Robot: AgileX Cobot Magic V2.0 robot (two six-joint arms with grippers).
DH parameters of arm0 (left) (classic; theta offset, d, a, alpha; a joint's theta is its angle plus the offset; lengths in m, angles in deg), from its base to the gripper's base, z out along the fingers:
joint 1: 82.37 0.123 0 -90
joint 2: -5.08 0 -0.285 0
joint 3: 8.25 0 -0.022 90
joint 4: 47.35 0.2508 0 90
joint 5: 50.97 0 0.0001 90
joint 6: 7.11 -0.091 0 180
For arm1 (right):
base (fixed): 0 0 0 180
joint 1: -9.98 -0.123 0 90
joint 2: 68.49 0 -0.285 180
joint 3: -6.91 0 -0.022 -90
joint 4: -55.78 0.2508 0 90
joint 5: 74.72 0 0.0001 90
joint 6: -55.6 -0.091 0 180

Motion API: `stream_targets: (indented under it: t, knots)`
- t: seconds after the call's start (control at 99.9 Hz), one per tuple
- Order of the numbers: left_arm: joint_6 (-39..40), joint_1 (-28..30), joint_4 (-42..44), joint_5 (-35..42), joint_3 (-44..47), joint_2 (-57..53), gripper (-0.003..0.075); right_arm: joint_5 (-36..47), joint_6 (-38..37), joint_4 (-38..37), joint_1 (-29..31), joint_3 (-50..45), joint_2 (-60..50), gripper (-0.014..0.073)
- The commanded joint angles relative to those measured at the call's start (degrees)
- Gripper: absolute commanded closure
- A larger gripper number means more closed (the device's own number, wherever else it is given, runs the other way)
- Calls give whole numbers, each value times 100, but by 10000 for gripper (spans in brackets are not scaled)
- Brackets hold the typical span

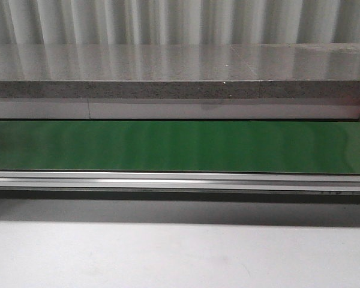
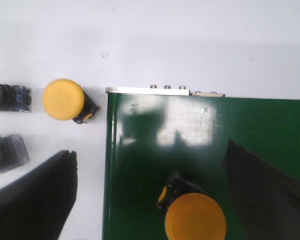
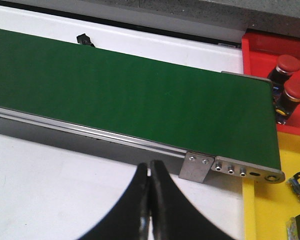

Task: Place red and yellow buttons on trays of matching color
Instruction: 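Grasp a yellow button with the left gripper and set it on the belt, then grasp a red button with the left gripper and set it on the belt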

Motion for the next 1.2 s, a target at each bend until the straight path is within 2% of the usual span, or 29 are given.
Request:
stream_targets:
  t: [0.0, 0.24, 0.46, 0.851, 1.031, 1.191]
  knots:
    - [78, 186, -26, 91, -293, -330, 169, 400, 41, -19, 3, 147, 52, 659]
    - [205, 1015, 66, -264, -303, -216, 173, 400, 41, -19, 3, 147, 52, 659]
    - [355, 1685, 54, -560, -303, 459, 173, 400, 41, -19, 3, 147, 52, 659]
    - [504, 1911, 80, 224, -303, 1579, 173, 400, 41, -19, 3, 147, 52, 659]
    - [507, 1911, 44, 828, -303, 2008, 174, 400, 41, -19, 3, 147, 52, 659]
    - [507, 1911, 40, 1110, -356, 2235, 208, 400, 41, -19, 3, 147, 52, 659]
